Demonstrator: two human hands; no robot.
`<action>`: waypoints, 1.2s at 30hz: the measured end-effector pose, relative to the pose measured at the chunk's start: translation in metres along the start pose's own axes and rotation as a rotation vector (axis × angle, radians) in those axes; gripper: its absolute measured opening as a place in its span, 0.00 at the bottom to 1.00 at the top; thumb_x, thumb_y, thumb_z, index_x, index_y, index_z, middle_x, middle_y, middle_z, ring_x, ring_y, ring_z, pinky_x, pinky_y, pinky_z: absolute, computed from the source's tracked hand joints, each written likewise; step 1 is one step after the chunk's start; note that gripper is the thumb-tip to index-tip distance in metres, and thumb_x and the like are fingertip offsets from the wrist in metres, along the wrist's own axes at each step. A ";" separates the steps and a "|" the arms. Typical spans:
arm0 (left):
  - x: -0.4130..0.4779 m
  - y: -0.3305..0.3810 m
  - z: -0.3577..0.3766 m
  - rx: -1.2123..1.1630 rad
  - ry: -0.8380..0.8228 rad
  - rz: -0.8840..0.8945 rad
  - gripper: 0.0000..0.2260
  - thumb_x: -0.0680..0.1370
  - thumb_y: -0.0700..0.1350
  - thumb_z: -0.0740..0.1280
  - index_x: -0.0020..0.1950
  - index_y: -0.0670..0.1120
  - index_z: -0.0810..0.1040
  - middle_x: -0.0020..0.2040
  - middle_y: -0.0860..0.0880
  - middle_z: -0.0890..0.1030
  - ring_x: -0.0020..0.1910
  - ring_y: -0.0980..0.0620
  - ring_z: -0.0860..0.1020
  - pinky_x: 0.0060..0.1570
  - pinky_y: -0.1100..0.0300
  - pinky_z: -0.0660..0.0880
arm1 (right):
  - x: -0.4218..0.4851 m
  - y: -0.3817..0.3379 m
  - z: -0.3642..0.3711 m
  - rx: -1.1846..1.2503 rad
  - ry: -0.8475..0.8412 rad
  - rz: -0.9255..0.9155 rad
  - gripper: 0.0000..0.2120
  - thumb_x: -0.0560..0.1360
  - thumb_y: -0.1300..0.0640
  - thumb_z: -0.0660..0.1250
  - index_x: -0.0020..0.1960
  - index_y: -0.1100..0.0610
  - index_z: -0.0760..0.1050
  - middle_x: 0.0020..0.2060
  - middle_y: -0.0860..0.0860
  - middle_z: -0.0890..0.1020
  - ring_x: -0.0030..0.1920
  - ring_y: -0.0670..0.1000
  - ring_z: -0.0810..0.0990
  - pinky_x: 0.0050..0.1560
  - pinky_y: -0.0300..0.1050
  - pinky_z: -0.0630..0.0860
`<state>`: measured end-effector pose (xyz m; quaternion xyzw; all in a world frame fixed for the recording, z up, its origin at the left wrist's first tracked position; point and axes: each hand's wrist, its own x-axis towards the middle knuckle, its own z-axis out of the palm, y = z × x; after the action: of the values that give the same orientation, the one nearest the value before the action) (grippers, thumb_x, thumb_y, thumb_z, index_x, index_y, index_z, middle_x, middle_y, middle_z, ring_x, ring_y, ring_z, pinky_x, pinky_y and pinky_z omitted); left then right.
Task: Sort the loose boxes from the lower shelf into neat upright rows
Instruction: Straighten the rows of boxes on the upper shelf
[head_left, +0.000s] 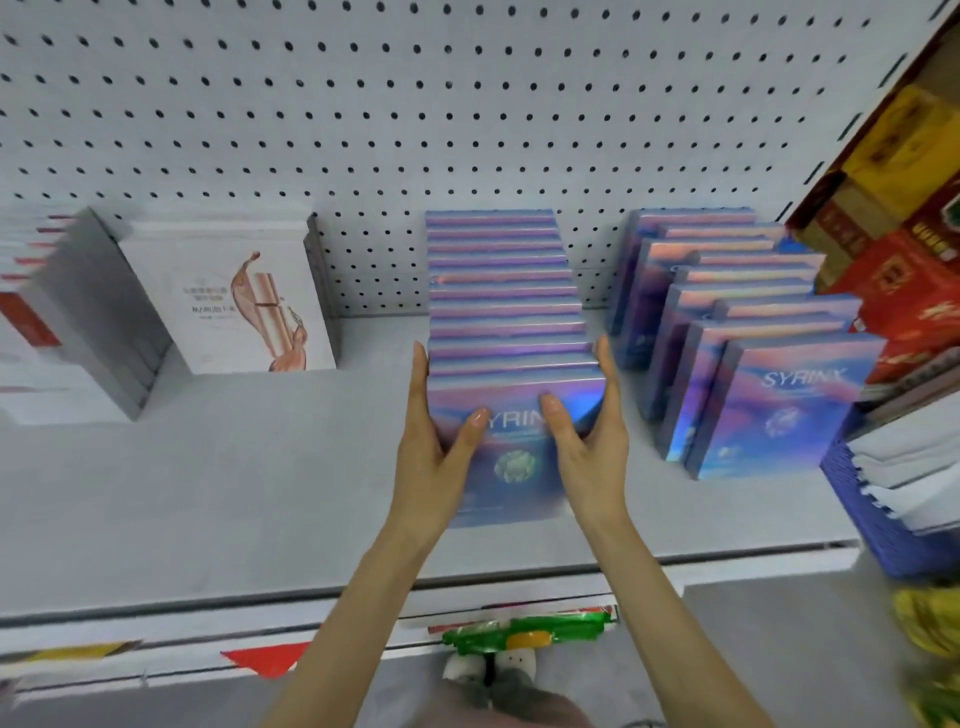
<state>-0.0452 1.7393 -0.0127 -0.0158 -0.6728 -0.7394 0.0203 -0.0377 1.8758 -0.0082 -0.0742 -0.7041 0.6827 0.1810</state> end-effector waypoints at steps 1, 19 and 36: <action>0.000 0.000 -0.001 -0.007 -0.011 0.010 0.27 0.73 0.45 0.65 0.69 0.59 0.60 0.63 0.59 0.73 0.60 0.61 0.76 0.46 0.68 0.77 | 0.000 0.000 0.000 -0.001 -0.001 -0.013 0.29 0.76 0.69 0.64 0.71 0.51 0.58 0.57 0.40 0.74 0.51 0.29 0.77 0.44 0.24 0.73; 0.061 0.057 0.008 0.877 -0.158 0.529 0.24 0.77 0.59 0.56 0.62 0.44 0.77 0.62 0.46 0.78 0.66 0.45 0.72 0.67 0.47 0.66 | 0.048 -0.019 -0.094 -0.640 -0.156 -0.324 0.25 0.74 0.48 0.67 0.69 0.52 0.70 0.69 0.50 0.71 0.70 0.47 0.67 0.70 0.37 0.62; 0.072 -0.002 0.244 0.362 -0.100 0.124 0.54 0.58 0.65 0.74 0.74 0.57 0.46 0.74 0.59 0.59 0.72 0.65 0.59 0.69 0.65 0.63 | 0.164 0.011 -0.267 -0.303 -0.255 -0.042 0.56 0.55 0.46 0.81 0.75 0.44 0.54 0.71 0.35 0.63 0.70 0.34 0.62 0.62 0.23 0.63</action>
<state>-0.1186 1.9822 0.0115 -0.0898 -0.7928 -0.6019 0.0348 -0.0959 2.1832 0.0063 0.0012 -0.8173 0.5690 0.0912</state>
